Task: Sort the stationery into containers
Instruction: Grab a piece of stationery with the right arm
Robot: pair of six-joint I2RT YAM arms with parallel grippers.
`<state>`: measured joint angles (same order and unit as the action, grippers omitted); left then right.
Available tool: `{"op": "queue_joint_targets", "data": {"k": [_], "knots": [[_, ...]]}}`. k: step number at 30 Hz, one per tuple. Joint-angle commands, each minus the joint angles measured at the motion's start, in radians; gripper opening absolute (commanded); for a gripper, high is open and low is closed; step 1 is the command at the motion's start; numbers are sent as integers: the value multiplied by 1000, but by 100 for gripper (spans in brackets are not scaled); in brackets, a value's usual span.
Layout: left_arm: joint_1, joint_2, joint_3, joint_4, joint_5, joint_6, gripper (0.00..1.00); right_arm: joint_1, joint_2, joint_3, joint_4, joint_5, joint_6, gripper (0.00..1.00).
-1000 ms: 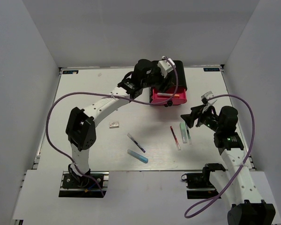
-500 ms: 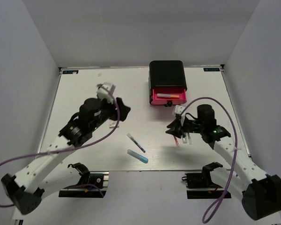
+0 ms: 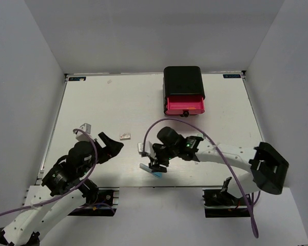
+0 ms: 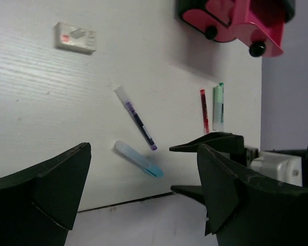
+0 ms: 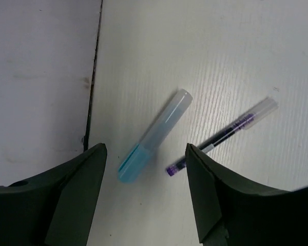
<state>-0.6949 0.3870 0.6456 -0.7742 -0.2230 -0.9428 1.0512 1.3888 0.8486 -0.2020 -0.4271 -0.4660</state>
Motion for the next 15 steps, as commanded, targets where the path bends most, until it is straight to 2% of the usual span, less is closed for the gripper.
{"op": "queue_joint_targets", "data": {"k": [1,4,9,15], "knots": [[3,-16,75,-212,-122,-145,95,67,82,95,-8,108,55,69],[-6,-48,88,-264,-131,-171,96,95,185,165,-5,162,112,71],[-6,-103,88,-295,-144,-182,96,125,272,188,6,255,144,71],[-15,-112,108,-320,-153,-208,98,150,323,173,15,320,144,63]]}}
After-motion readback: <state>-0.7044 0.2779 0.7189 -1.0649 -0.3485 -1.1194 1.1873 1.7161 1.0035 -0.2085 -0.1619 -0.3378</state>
